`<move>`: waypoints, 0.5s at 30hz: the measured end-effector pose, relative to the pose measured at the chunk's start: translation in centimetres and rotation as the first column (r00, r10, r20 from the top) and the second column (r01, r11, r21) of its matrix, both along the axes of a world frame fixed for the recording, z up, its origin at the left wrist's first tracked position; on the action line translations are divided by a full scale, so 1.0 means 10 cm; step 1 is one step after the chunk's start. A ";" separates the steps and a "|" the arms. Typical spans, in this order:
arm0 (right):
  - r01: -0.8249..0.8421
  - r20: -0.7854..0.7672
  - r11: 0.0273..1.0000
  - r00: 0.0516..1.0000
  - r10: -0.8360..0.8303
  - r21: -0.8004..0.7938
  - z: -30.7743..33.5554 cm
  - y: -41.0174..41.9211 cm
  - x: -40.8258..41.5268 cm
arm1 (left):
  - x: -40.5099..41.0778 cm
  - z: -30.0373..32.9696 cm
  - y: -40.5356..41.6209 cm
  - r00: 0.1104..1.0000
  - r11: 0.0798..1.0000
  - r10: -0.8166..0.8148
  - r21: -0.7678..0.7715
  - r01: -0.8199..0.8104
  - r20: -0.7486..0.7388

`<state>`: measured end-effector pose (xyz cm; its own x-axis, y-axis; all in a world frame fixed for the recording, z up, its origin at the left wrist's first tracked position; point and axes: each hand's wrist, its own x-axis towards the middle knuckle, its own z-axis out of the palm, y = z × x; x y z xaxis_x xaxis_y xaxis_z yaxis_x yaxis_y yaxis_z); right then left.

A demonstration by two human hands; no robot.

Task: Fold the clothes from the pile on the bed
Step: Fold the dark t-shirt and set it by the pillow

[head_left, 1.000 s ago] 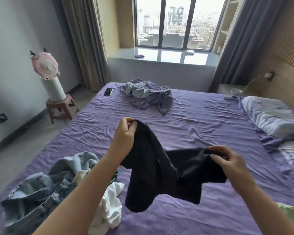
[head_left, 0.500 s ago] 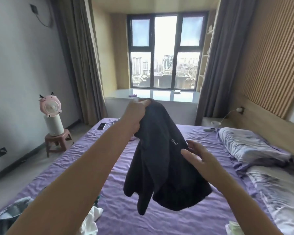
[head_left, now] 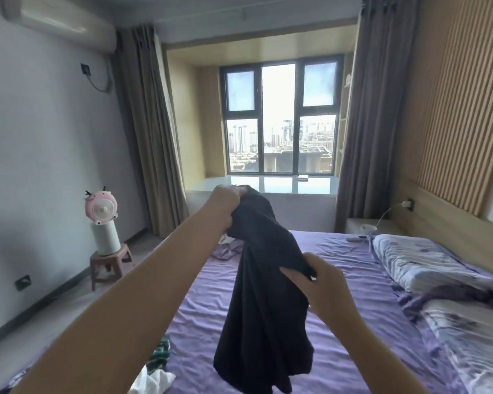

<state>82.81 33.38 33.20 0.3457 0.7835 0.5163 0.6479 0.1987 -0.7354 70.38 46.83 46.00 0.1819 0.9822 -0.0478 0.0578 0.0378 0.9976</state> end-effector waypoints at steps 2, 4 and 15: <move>0.020 0.015 1.000 1.000 -0.021 0.017 0.09 -0.01 0.00 | -0.10 -0.11 0.05 0.999 1.000 0.014 -0.013 -0.014 -0.041; 0.016 -0.019 0.999 1.000 -0.016 0.029 0.19 0.01 -0.03 | -0.22 -0.26 0.14 1.000 0.999 -0.011 -0.047 0.010 -0.013; -0.075 -0.050 0.944 0.997 0.062 -0.322 0.41 0.23 -0.25 | -0.56 -1.17 -0.31 0.970 0.903 -0.170 0.367 0.224 -0.175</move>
<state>80.34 35.70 37.30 0.3001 0.9285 0.2186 0.6112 -0.0113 -0.7914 64.82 43.74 34.33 0.3918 0.8748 0.2851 0.1598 -0.3699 0.9152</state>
